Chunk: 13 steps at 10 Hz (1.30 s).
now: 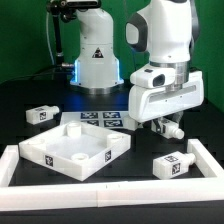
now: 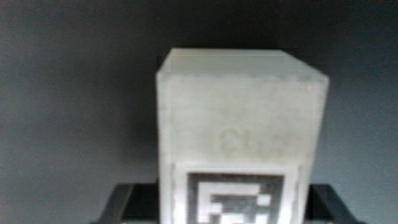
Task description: Assemble one leg
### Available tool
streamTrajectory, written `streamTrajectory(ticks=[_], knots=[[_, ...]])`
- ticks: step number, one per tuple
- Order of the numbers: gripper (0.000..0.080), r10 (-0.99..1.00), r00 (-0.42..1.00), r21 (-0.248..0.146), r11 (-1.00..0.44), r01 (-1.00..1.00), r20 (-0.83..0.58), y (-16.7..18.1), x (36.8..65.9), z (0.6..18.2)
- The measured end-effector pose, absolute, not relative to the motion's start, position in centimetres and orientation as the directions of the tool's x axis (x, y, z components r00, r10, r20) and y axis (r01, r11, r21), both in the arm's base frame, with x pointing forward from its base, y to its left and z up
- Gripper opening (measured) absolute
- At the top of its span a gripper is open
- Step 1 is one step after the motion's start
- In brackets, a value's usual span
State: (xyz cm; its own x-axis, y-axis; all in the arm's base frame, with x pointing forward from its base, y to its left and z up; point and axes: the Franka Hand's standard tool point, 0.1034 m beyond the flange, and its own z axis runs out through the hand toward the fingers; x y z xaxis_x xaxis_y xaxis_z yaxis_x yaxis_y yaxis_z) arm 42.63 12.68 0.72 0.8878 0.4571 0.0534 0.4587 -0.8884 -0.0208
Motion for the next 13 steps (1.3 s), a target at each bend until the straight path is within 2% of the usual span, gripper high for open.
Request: streamTrajectory(ticks=[1, 2, 3, 5, 10, 11, 13], knots=[[0.0342, 0.445, 0.895, -0.027, -0.895, 0.445, 0.015, 12.5, 42.5, 0.9], [0.0530, 0.427, 0.903, -0.029, -0.904, 0.426, -0.042, 12.2, 44.0, 3.0], [0.0612, 0.415, 0.909, -0.024, -0.910, 0.414, -0.043, 11.9, 45.8, 4.5], [0.0643, 0.397, 0.917, -0.017, -0.918, 0.396, -0.041, 10.3, 48.2, 5.6], [0.0649, 0.388, 0.921, -0.021, -0.922, 0.388, -0.040, 10.1, 48.2, 5.4], [0.0649, 0.345, 0.937, -0.026, -0.938, 0.344, -0.061, 9.6, 49.4, 6.1], [0.0649, 0.273, 0.962, -0.027, -0.962, 0.272, -0.027, 9.5, 53.6, 8.1]])
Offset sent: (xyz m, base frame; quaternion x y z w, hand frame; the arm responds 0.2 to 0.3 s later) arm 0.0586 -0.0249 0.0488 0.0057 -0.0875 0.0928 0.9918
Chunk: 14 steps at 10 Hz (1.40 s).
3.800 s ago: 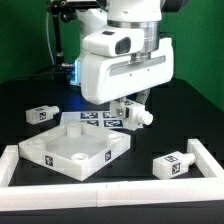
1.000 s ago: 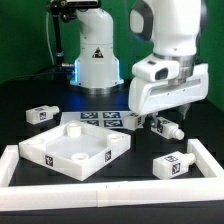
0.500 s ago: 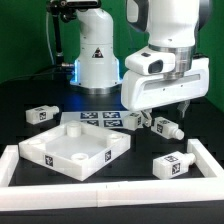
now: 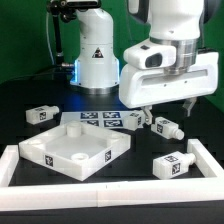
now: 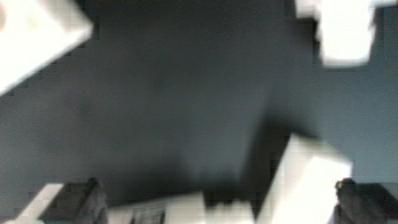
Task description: Assemble one leg
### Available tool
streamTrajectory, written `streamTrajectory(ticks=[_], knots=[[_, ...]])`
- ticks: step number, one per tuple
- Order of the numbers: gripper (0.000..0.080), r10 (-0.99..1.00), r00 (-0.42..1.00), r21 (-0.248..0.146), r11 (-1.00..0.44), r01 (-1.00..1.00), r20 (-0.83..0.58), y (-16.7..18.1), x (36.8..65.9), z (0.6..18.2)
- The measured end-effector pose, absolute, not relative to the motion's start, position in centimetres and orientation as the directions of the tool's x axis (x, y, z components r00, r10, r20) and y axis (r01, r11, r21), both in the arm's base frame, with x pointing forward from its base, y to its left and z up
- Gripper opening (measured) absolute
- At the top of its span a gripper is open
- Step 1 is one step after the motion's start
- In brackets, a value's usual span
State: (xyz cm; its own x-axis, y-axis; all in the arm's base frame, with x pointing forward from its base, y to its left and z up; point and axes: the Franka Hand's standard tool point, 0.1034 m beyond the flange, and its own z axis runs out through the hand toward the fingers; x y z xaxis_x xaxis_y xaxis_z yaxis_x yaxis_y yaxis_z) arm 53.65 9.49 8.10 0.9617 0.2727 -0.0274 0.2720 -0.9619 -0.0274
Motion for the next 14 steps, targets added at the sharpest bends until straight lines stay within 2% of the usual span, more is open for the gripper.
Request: streamTrajectory(ticks=[1, 2, 7, 8, 10, 11, 14], knots=[[0.0649, 0.250, 0.967, -0.026, -0.968, 0.250, -0.035, 9.2, 55.9, 9.5], [0.0649, 0.248, 0.969, -0.023, -0.969, 0.247, -0.024, 9.0, 57.2, 10.0], [0.0649, 0.277, 0.961, -0.022, -0.961, 0.276, -0.025, 8.9, 57.0, 9.8], [0.0649, 0.327, 0.945, -0.013, -0.945, 0.326, -0.024, 8.5, 57.3, 9.6], [0.0649, 0.297, 0.955, -0.011, -0.955, 0.296, -0.024, 7.6, 59.4, 9.5], [0.0649, 0.253, 0.967, -0.037, -0.967, 0.252, -0.029, 7.1, 60.0, 9.2], [0.0649, 0.357, 0.933, -0.046, -0.933, 0.356, -0.031, 6.7, 60.0, 9.3]])
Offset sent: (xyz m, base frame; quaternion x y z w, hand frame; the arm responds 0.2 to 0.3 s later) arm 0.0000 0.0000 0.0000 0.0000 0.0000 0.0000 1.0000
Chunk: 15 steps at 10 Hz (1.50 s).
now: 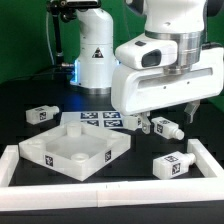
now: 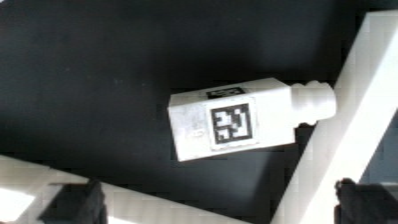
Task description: Assemble one leg
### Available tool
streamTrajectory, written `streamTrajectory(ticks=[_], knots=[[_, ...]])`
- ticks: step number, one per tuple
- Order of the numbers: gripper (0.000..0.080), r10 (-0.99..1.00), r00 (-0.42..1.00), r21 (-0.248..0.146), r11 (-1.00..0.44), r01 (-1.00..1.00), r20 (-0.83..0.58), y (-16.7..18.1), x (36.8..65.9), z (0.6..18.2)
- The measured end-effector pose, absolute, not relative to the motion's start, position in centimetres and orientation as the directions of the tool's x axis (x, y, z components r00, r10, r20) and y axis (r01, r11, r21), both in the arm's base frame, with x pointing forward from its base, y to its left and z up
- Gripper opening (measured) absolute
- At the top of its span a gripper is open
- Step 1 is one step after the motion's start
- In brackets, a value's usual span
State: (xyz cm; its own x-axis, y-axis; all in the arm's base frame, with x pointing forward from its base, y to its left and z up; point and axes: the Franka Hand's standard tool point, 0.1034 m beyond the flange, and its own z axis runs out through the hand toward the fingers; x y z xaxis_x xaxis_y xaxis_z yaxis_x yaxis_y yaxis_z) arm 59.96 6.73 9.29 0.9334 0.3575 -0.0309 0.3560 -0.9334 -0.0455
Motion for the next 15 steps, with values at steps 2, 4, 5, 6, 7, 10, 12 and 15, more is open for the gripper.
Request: streamTrajectory(ticks=[2, 4, 5, 6, 7, 10, 12, 15], knots=[[0.0649, 0.354, 0.935, -0.046, -0.935, 0.352, -0.031, 6.7, 60.0, 9.3], [0.0649, 0.222, 0.974, -0.036, -0.975, 0.221, -0.035, 7.1, 60.0, 9.5], [0.0649, 0.126, 0.991, -0.029, -0.992, 0.125, -0.038, 7.7, 60.2, 9.5], [0.0649, 0.036, 0.998, -0.026, -0.999, 0.035, -0.046, 8.2, 60.6, 9.2], [0.0649, -0.112, 0.993, -0.038, -0.993, -0.114, -0.045, 8.4, 61.1, 8.8], [0.0649, -0.304, 0.951, -0.073, -0.949, -0.307, -0.048, 8.5, 61.4, 8.6], [0.0649, -0.420, 0.905, -0.068, -0.903, -0.424, -0.063, 8.6, 61.2, 8.3], [0.0649, -0.714, 0.690, -0.013, -0.694, -0.720, -0.115, 8.9, 58.8, 5.9]])
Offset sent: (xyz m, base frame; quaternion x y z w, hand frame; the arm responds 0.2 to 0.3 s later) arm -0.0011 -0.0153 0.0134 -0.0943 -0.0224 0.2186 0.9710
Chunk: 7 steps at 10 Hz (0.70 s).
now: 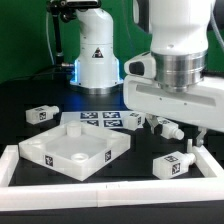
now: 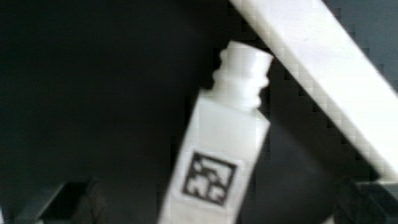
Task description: Assemble one leg
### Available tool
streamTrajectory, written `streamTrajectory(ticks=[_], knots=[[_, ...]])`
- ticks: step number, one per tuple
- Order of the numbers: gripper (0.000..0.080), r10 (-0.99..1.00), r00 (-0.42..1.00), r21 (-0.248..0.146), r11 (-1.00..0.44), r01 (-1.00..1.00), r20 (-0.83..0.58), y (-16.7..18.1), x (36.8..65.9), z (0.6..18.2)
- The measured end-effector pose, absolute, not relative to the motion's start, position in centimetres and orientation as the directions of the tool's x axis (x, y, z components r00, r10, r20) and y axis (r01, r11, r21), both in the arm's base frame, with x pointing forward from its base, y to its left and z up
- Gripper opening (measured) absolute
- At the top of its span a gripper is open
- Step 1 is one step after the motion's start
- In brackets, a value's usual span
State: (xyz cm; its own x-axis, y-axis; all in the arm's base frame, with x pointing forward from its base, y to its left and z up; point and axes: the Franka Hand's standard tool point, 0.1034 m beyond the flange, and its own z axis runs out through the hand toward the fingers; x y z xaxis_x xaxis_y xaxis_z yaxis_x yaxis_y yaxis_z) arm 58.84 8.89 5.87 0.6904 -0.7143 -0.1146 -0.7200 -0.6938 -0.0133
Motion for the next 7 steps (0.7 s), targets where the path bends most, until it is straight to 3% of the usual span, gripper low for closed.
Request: streamTrajectory(ticks=[3, 7], knots=[[0.0649, -0.819, 0.562, -0.026, -0.564, -0.826, -0.116, 8.6, 59.4, 4.0], [0.0649, -0.804, 0.586, -0.015, -0.587, -0.809, -0.102, 10.3, 59.4, 1.8]])
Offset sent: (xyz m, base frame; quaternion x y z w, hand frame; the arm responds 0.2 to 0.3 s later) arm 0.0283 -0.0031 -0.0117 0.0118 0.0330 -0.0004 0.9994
